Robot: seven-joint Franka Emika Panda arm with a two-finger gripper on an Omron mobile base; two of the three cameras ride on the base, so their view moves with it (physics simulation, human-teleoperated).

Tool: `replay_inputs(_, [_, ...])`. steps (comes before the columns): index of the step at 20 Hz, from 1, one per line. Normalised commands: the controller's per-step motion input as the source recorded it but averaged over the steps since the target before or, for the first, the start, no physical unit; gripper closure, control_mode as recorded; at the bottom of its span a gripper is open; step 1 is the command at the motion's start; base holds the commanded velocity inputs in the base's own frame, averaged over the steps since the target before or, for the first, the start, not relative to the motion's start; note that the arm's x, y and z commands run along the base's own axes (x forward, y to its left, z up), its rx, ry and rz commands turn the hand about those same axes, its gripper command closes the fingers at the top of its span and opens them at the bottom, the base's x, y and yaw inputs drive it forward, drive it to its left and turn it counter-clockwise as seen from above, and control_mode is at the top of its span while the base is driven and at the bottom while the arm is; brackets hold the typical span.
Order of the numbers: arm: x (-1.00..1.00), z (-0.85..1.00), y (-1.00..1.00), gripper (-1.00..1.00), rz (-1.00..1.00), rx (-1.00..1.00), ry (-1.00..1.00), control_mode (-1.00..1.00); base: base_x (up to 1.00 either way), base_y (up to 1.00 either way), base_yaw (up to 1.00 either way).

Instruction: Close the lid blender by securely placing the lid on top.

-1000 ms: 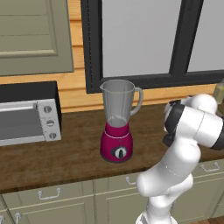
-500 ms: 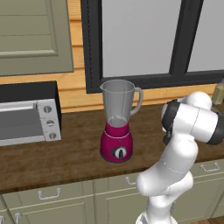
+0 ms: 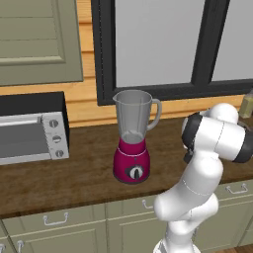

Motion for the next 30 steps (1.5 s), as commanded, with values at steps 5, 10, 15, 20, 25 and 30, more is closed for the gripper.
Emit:
replay_inputs(5, [-0.03, -0.03, 0.04, -1.00, 0.01, -0.03, 0.00, -1.00, 0.00, 0.00, 0.00])
replay_inputs(10, [-0.06, -0.01, 0.05, -1.00, 0.02, -0.02, 0.00, -1.00, 0.00, 0.00, 0.00])
replay_inputs(15, [0.00, -0.03, 0.00, -1.00, 0.00, -0.03, 0.00, -1.00, 0.00, 0.00, 0.00])
replay_inputs(20, [0.00, -0.07, 0.00, -1.00, 0.00, -0.02, 0.00, -1.00, 0.00, 0.00, 0.00])
replay_inputs(25, [0.00, 0.00, 0.00, 1.00, 0.00, 0.00, 0.00, -1.00, 0.00, 0.00, 0.00])
replay_inputs(30, [0.00, 0.00, 0.00, 1.00, 0.00, 0.00, 0.00, -1.00, 0.00, 0.00, 0.00])
